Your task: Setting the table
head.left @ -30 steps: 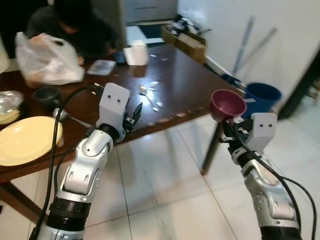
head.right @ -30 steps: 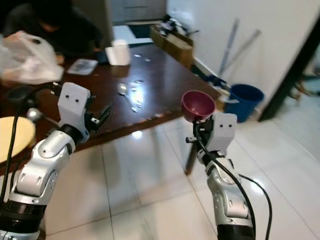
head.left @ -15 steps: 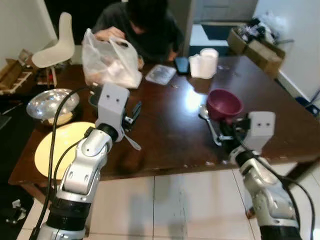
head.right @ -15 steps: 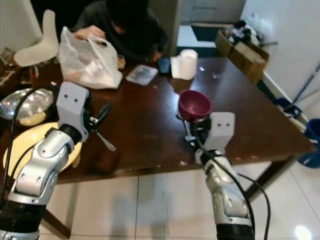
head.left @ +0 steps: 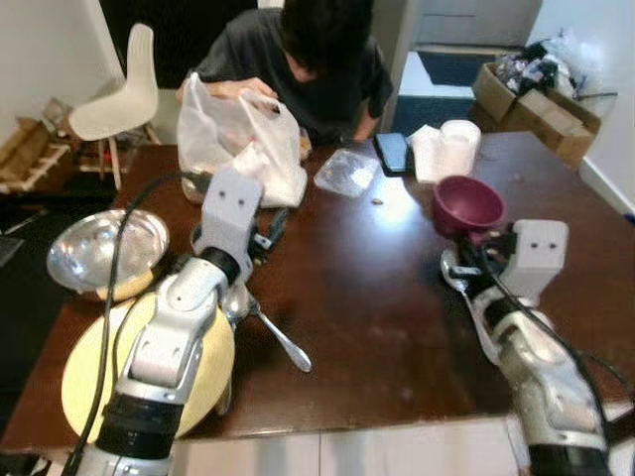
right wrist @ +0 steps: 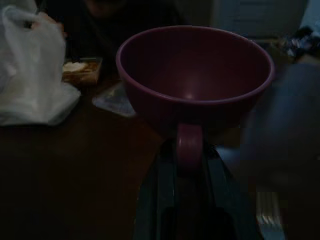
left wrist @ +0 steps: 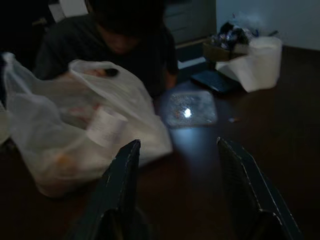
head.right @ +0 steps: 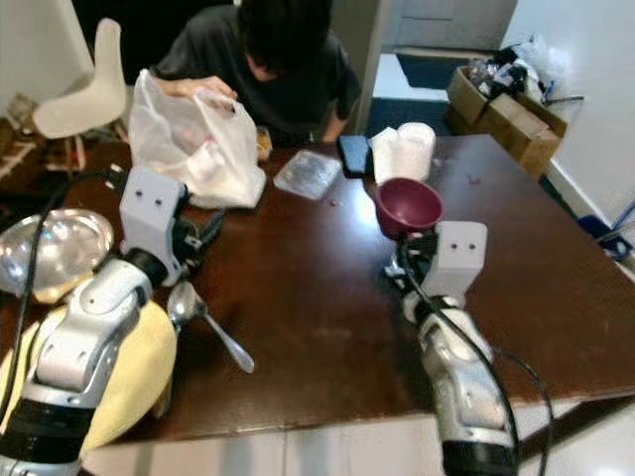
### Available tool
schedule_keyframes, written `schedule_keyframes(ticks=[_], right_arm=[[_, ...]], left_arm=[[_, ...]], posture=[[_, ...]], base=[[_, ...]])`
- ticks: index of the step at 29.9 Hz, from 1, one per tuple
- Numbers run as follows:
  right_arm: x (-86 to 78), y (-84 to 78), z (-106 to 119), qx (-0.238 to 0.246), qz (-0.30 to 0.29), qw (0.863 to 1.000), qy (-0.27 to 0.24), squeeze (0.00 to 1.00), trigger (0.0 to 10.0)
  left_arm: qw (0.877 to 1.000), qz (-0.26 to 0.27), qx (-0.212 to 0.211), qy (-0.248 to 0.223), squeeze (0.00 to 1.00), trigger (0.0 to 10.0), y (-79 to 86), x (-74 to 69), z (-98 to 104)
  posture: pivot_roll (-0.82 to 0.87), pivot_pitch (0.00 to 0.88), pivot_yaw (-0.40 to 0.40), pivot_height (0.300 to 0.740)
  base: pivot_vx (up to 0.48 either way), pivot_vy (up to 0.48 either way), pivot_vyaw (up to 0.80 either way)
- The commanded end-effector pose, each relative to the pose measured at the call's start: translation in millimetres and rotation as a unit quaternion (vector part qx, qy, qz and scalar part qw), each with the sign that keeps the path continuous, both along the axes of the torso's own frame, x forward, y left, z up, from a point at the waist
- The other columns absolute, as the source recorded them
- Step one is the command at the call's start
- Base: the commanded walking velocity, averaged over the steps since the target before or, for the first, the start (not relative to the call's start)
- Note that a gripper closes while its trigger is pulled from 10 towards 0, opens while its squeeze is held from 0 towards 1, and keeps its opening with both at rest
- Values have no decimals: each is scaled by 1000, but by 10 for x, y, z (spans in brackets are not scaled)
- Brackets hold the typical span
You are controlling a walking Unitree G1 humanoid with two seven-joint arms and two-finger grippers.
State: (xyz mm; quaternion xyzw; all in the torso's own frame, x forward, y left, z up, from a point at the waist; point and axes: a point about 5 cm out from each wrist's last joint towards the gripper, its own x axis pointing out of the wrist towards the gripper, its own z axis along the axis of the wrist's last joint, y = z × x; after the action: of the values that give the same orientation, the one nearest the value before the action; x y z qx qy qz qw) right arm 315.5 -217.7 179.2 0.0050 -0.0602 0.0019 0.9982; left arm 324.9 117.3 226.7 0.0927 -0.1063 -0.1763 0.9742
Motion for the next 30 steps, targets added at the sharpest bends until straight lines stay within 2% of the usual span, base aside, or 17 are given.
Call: schedule_keyframes(ticks=[1,4,9,19,30], right_arm=[[-12,12,-108,-4,5,1000,25,0,10000],[-26,-19,-196,-13,16,999,48,0,10000],[-46,25,-304,-25,53,996,73,0,10000],[2,-1,-449,-42,51,993,99,0,10000],[62,-160,-567,-39,19,994,101,0,10000]], left_arm=[[1000,-16,-3,16,0,10000,-13,-34,-58],[999,-44,-9,16,0,10000,-51,-77,-48],[998,-66,-10,13,0,10000,-75,-108,-27],[998,-60,-5,17,0,10000,25,-121,-8],[998,-51,6,28,0,10000,136,-148,-18]], posture=[[-46,0,62,740],[-46,0,62,740],[-45,0,65,740],[-23,0,74,740],[4,19,105,740]], base=[[0,0,0],[0,0,0],[0,0,0],[0,0,0],[0,0,0]])
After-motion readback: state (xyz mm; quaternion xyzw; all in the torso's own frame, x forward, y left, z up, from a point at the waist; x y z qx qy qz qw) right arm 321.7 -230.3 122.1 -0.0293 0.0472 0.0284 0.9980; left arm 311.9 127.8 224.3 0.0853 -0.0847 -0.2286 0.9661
